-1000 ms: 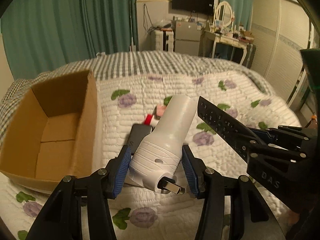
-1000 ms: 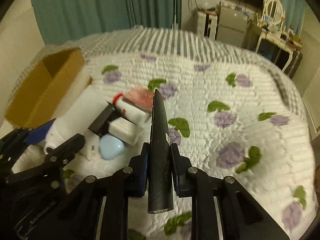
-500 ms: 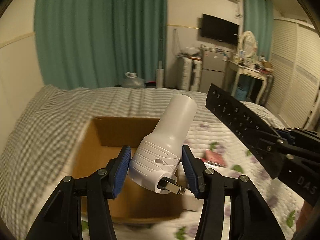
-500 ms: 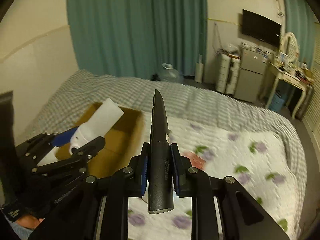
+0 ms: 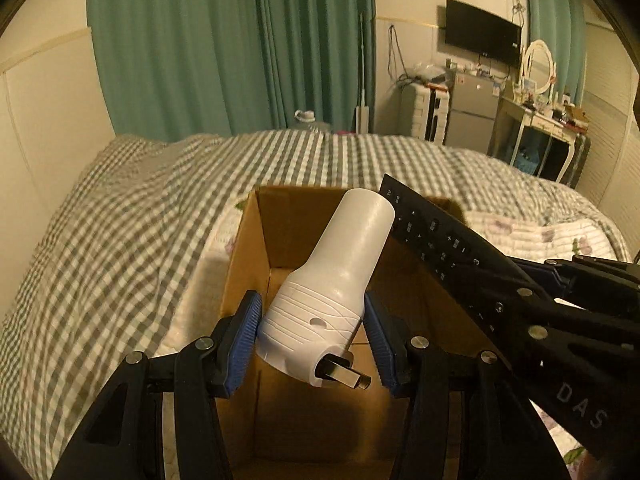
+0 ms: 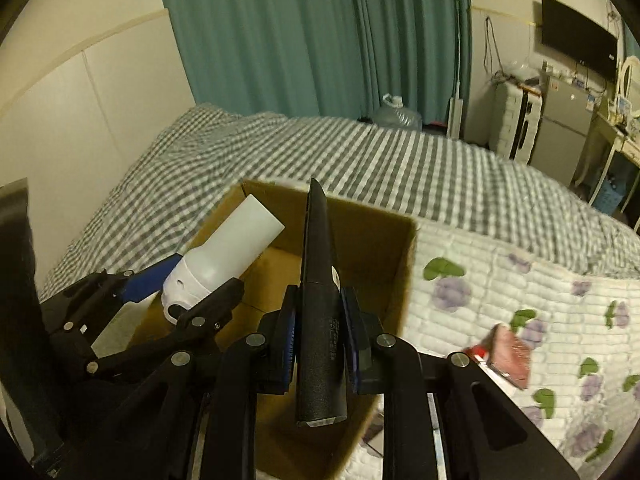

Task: Organize rigid objects
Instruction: 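Carry the hair dryer and remote into the cardboard box and open both grippers, then grasp the white square charger with the left gripper, then grasp the white rectangular charger with the right gripper, then lower both chargers into the cardboard box and open both grippers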

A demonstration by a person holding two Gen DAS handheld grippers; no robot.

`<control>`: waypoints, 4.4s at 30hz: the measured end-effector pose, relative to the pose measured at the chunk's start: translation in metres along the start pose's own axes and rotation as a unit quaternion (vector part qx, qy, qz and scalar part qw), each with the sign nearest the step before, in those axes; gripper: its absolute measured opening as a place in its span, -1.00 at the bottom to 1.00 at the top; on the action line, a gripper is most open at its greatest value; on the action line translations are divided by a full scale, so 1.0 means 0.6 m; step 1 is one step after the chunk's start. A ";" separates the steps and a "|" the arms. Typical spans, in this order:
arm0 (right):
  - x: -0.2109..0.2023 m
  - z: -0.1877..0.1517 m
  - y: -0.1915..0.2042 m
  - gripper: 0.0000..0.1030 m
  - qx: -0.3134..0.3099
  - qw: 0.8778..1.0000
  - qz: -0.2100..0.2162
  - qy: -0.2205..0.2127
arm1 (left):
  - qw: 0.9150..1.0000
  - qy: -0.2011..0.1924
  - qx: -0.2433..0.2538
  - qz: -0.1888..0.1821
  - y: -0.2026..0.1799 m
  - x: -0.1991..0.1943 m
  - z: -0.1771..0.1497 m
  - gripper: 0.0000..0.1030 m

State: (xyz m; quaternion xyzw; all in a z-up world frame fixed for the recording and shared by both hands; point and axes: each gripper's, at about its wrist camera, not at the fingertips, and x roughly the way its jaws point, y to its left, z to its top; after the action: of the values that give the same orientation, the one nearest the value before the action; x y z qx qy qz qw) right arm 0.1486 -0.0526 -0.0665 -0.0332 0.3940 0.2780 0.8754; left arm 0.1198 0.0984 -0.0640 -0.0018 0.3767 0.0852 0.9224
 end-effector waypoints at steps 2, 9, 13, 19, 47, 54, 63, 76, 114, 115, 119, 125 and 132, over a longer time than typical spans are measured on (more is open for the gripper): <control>0.020 -0.004 -0.007 -0.63 0.005 1.000 0.002 0.008 | 1.000 0.009 -0.003 -0.007 0.002 0.010 -0.004 0.02; -0.005 -0.002 -0.036 0.08 0.020 1.000 0.005 -0.009 | 1.000 0.013 0.003 -0.019 -0.011 0.000 -0.008 0.28; -0.080 0.005 -0.073 0.31 0.009 0.999 -0.025 -0.044 | 1.000 -0.001 0.014 -0.022 -0.043 -0.041 0.004 0.29; -0.173 -0.009 -0.147 0.45 0.010 0.994 -0.082 -0.064 | 0.998 -0.022 0.040 -0.043 -0.136 -0.094 0.013 0.30; -0.126 -0.191 -0.346 0.45 0.041 0.992 -0.117 0.034 | 0.989 0.104 0.105 -0.010 -0.312 0.045 -0.172 0.30; -0.110 -0.194 -0.323 0.45 0.014 0.992 -0.117 0.047 | 0.985 0.143 0.080 -0.050 -0.300 0.071 -0.192 0.30; -0.075 -0.207 -0.299 0.45 -0.021 0.992 -0.095 0.083 | 0.986 0.141 0.052 -0.078 -0.282 0.075 -0.186 0.06; 0.022 -0.203 -0.229 -0.03 -0.127 0.983 -0.033 0.131 | 0.989 0.136 0.000 -0.067 -0.266 0.053 -0.181 0.05; -0.026 -0.250 -0.250 -0.57 -0.076 0.984 -0.079 0.138 | 0.986 0.136 0.029 -0.091 -0.300 0.014 -0.193 0.01; -0.025 -0.251 -0.251 -0.55 -0.074 0.984 -0.073 0.143 | 0.986 0.136 0.029 -0.092 -0.300 0.016 -0.194 0.01; 0.000 -0.261 -0.263 -0.51 -0.065 0.978 -0.087 0.177 | 0.985 0.139 0.031 -0.093 -0.299 0.023 -0.198 0.01; -0.019 -0.256 -0.256 -0.57 -0.068 0.984 -0.086 0.144 | 0.985 0.132 0.030 -0.105 -0.298 0.012 -0.193 0.00; -0.090 -0.222 -0.250 -0.57 -0.044 0.992 -0.087 0.082 | 0.985 0.097 0.031 -0.138 -0.298 -0.037 -0.171 0.00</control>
State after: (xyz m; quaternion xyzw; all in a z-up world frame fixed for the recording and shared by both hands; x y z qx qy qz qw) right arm 0.1073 -0.2410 -0.1438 -0.1287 0.4476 0.2137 0.8587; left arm 0.0616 -0.0880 -0.1328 -0.0332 0.4629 -0.0553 0.8841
